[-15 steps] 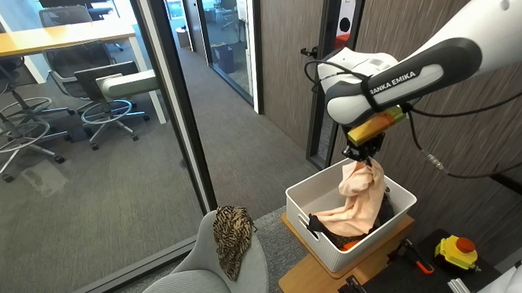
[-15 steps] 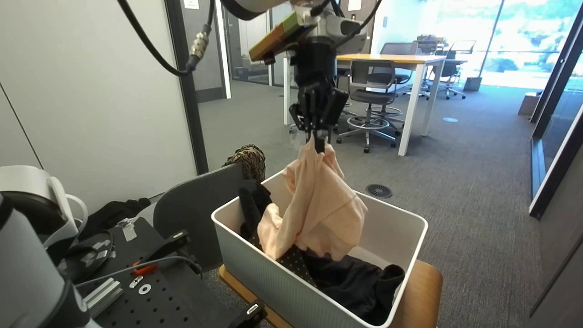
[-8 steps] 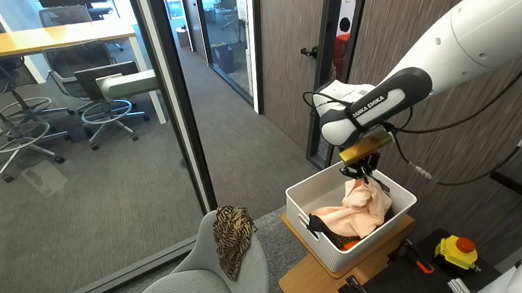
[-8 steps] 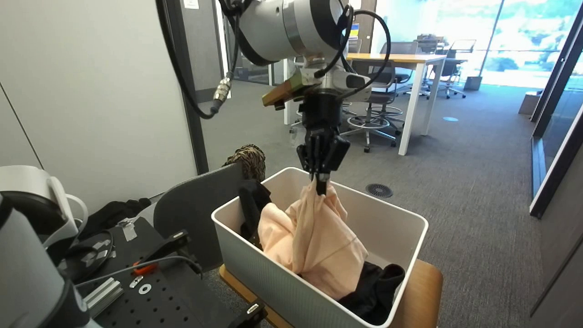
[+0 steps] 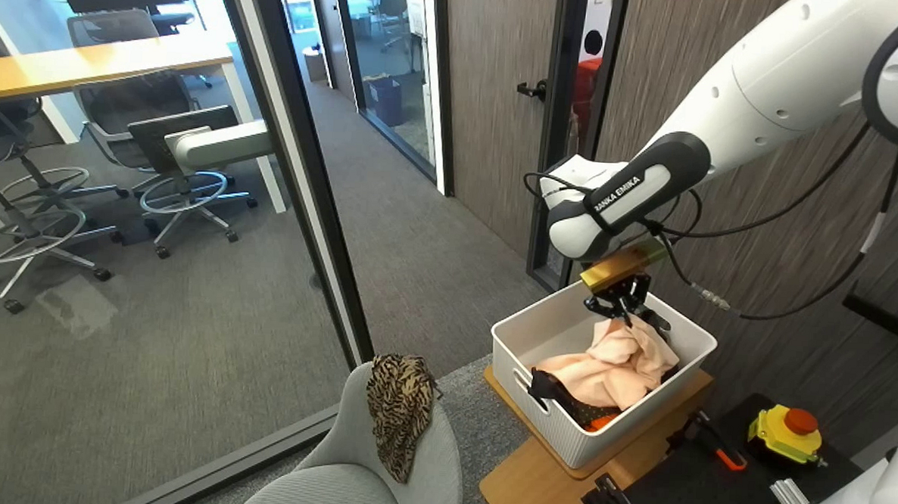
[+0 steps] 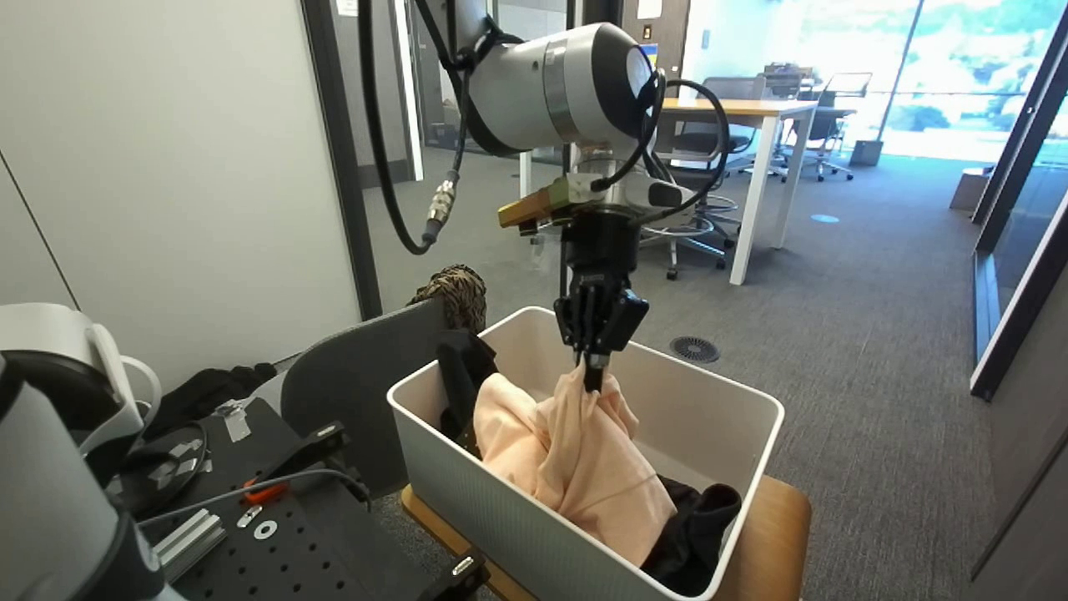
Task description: Pick up the light coloured cloth from the chair and put it in the container.
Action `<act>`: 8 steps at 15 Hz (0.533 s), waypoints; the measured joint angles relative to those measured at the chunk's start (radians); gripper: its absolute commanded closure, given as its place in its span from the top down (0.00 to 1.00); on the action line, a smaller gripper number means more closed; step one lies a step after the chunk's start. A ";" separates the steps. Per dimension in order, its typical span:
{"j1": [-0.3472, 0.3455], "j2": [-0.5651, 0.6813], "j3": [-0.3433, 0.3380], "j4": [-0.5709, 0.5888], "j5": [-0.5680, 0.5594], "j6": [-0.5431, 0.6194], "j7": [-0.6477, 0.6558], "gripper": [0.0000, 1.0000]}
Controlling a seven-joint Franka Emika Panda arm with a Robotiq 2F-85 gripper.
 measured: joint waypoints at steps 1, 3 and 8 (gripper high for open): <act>0.000 0.007 -0.002 0.005 0.007 0.000 0.000 0.08; 0.001 0.018 -0.005 0.013 0.018 0.001 0.000 0.08; 0.001 0.033 -0.011 0.027 0.060 0.001 -0.003 0.55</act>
